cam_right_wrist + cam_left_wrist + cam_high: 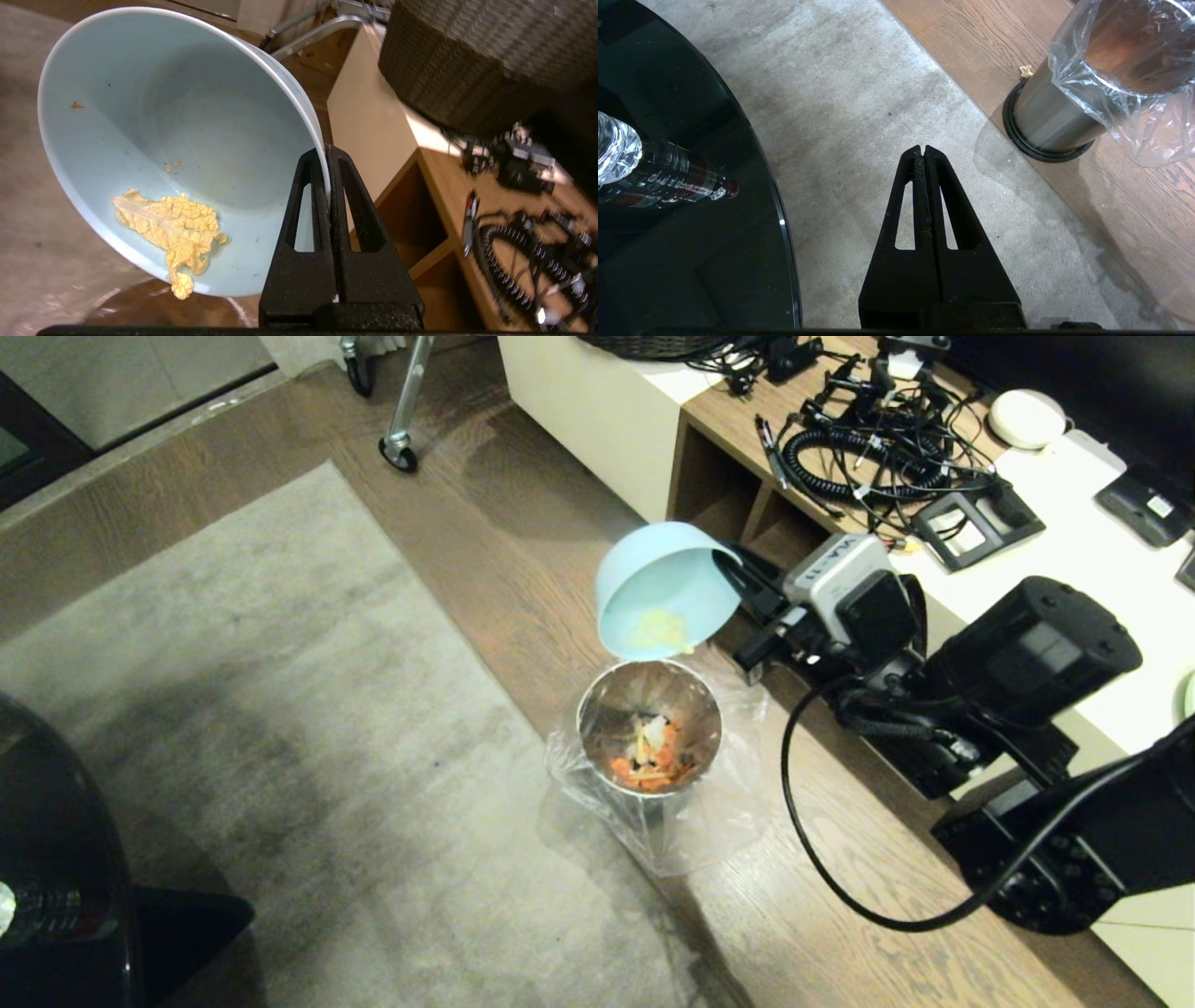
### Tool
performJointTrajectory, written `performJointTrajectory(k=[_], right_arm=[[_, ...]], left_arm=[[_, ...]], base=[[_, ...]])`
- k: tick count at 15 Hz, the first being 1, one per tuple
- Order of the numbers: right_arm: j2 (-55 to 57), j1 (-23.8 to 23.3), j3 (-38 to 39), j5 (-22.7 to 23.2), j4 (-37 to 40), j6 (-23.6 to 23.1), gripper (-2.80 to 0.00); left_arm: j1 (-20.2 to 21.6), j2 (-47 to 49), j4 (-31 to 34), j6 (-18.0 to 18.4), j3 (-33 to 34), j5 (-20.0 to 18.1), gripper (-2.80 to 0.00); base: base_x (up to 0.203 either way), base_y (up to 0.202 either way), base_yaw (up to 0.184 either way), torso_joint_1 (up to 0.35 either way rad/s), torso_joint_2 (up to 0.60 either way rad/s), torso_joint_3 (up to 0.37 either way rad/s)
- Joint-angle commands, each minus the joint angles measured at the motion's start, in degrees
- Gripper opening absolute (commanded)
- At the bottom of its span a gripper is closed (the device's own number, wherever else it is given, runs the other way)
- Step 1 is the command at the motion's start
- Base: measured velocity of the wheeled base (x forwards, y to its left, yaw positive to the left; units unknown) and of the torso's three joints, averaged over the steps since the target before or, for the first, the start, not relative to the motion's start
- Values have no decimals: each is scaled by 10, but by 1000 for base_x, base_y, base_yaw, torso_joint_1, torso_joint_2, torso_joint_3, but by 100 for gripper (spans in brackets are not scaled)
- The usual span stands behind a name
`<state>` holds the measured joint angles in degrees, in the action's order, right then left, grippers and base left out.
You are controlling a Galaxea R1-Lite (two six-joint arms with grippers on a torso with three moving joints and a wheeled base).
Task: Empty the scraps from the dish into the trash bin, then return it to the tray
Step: Pour the leftover food from the bowl into the trash can
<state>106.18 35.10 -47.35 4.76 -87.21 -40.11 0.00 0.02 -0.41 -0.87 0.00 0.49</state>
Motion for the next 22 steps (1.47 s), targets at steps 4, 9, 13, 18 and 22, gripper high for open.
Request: performJointTrajectory(k=[4, 9, 13, 18, 22], right_arm=[[8, -58, 1, 74, -27, -92, -280], [31, -62, -51, 128, -27, -138, -280], [60, -61, -120, 191, -27, -152, -280], [73, -61, -169, 224, -27, -155, -280], [80, -62, -230, 234, -27, -154, -280]], left_arm=[[0, 0, 0, 0, 0, 0, -280], [0, 0, 0, 0, 0, 0, -280], [0, 0, 0, 0, 0, -1, -280], [0, 0, 0, 0, 0, 0, -280], [0, 0, 0, 0, 0, 0, -280]], base=[[0, 0, 0, 0, 0, 0], [0, 0, 0, 0, 0, 0], [0, 0, 0, 0, 0, 0], [0, 0, 0, 0, 0, 0], [0, 0, 0, 0, 0, 0]])
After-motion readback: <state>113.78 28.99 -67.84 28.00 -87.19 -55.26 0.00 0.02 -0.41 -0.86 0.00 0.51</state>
